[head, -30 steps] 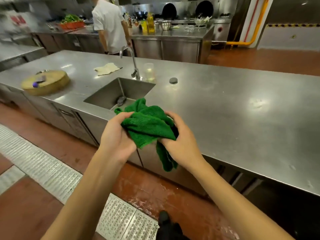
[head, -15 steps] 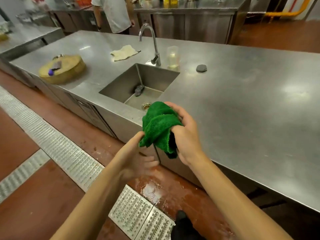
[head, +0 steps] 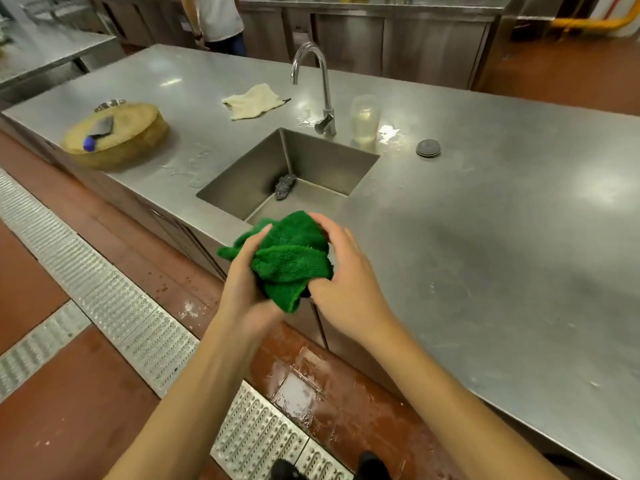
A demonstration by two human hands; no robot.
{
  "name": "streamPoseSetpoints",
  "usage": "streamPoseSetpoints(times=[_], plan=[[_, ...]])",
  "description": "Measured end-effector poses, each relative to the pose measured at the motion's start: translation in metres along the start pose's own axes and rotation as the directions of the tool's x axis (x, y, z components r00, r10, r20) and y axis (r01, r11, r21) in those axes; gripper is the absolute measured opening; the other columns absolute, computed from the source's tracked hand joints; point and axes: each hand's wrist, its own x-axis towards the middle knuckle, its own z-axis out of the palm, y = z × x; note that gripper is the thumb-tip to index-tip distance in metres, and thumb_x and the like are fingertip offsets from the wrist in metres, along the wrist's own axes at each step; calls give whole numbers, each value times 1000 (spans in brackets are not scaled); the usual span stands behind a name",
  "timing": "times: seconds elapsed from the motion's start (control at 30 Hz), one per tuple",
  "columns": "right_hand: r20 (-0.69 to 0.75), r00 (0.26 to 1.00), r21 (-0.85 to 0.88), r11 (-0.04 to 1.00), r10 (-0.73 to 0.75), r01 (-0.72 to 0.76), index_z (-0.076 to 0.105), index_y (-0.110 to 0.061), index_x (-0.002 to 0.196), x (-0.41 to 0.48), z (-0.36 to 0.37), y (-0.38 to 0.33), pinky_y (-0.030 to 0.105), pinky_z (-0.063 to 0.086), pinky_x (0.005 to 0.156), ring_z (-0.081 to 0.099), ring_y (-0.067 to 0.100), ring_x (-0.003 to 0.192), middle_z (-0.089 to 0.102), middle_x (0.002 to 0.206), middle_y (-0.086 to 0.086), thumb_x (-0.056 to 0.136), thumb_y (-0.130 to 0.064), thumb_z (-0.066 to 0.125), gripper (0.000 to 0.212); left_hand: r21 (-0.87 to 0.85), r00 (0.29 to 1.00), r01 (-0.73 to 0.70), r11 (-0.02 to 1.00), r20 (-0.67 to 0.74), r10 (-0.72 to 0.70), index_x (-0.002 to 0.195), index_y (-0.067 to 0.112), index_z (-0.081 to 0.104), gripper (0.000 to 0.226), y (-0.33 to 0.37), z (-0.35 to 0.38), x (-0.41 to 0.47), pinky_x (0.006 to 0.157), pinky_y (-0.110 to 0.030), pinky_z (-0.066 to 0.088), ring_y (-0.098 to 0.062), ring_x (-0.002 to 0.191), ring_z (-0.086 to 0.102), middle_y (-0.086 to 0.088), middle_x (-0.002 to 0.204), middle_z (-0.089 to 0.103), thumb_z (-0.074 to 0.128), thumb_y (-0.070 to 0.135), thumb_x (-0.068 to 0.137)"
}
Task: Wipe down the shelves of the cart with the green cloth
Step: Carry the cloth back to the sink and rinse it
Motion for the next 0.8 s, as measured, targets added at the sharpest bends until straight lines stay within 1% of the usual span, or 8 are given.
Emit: streamPoseSetpoints(times=[0.07,0.2,0.33,0.43,0.53,0.6,0.7,0.8], plan=[[30,997,-133,989,-64,68,28,-29,150,14,6,-1,33,32,116,26,1,141,30,154,-11,79,2,56,82,37,997,-57,998,-49,59,104,7,73,28,17,-4,20,79,-40,61,-28,90,72,-13,102,71,63,26,85],[178,936,-428,833,-304,352,16,-23,155,40,39,-7,53,25,118,-5,20,152,-1,165,-3,70,8,58,100,-4,983,-123,992,-138,122,127,11,64,42,54,-13,55,92,-39,54,-28,105,68,-10,116,70,47,35,97],[237,891,-650,618,-388,442,20,-17,155,91,86,-8,68,22,111,-15,30,150,-6,165,5,62,13,60,106,13,973,-201,980,-117,201,104,18,62,31,95,-25,89,56,-24,59,-14,71,75,1,83,77,40,39,101],[167,898,-739,552,-406,387,14,-13,156,146,113,-4,57,38,107,3,36,150,-6,165,10,65,14,59,105,51,968,-221,974,-108,225,94,17,67,29,135,-24,120,60,-26,60,-17,76,75,0,84,77,47,37,98],[19,931,-809,542,-364,229,13,-10,156,204,135,-6,44,56,81,34,41,129,-2,163,20,65,12,63,106,179,970,-220,959,-64,235,78,15,74,29,175,-23,151,78,-35,58,-24,88,71,-5,87,72,52,29,91],[-77,933,-825,548,-353,139,16,-8,155,239,143,-5,40,57,70,42,40,116,7,162,23,69,9,64,100,278,963,-225,934,-86,257,88,12,68,16,196,-19,170,83,-42,55,-26,92,67,-9,91,68,57,23,85],[-163,929,-823,566,-333,58,22,-5,152,283,148,5,41,55,64,46,36,106,35,151,18,75,-6,70,91,376,943,-254,891,-106,314,87,11,63,6,225,-13,202,68,-34,57,-22,78,67,-7,79,65,63,13,81],[-254,950,-724,687,-180,-64,40,-12,136,324,150,16,33,44,65,52,30,98,58,117,6,72,-33,72,74,484,912,-297,823,-111,395,89,10,67,11,246,-4,234,55,-25,55,-13,63,70,-1,71,69,67,6,78]])
